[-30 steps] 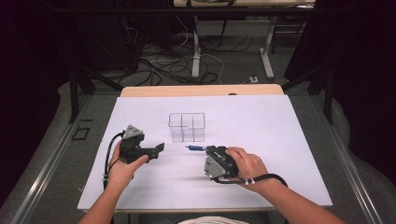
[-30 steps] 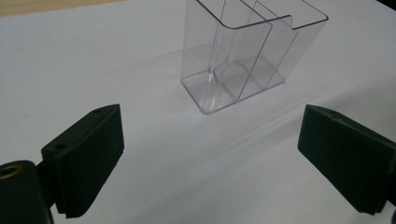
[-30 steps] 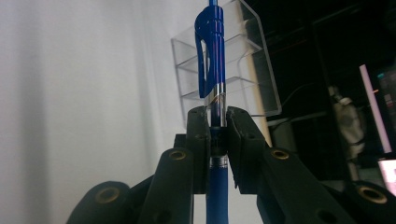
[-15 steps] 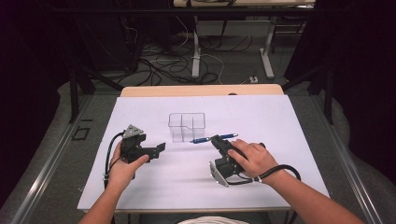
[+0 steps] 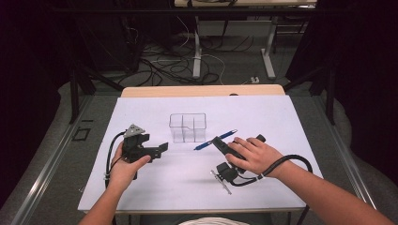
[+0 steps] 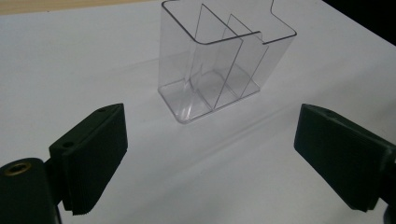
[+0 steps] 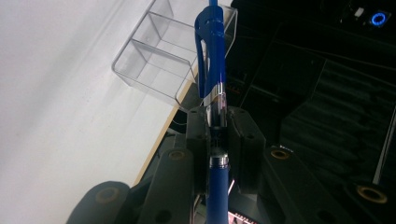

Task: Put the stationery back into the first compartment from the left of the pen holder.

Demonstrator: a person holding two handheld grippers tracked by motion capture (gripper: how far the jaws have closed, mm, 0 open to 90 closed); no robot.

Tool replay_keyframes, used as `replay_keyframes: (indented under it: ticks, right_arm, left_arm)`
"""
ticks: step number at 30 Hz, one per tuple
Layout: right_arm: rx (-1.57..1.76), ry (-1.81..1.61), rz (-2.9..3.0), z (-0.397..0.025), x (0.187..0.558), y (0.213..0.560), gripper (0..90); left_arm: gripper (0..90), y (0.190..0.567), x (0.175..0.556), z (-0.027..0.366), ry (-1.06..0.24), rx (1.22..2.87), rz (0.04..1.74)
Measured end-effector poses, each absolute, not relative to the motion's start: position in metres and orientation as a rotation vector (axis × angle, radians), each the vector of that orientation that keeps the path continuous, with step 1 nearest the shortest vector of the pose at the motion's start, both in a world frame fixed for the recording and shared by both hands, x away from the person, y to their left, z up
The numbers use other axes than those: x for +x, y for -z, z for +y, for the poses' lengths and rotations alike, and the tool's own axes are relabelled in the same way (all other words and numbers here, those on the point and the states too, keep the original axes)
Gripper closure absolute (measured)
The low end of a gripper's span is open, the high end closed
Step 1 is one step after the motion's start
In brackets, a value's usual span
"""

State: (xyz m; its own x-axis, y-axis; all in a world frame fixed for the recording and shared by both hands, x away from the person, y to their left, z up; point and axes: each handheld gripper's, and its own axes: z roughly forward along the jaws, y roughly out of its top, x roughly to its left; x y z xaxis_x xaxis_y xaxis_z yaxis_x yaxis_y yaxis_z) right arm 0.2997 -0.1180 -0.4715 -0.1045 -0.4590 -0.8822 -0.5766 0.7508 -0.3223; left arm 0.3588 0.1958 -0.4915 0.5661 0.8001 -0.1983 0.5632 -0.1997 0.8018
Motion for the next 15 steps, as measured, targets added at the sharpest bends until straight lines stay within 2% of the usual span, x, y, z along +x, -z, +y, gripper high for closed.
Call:
replay_keyframes:
  ticks: [4,11,15]
  right_arm:
    - [-0.874,-0.090,1.728,-0.115,0.300,0.474,79.8]
    - [-0.892,-0.068,1.750,-0.113,0.299,0.478,79.7]
    - [-0.894,-0.075,1.750,-0.113,0.299,0.479,79.7]
  left_arm:
    - [9.4,0.489,0.360,0.192,-0.284,1.889,1.096]
    - [8.2,0.483,0.358,0.183,-0.327,1.963,1.012]
    - [15.5,0.479,0.355,0.175,-0.336,1.997,0.961]
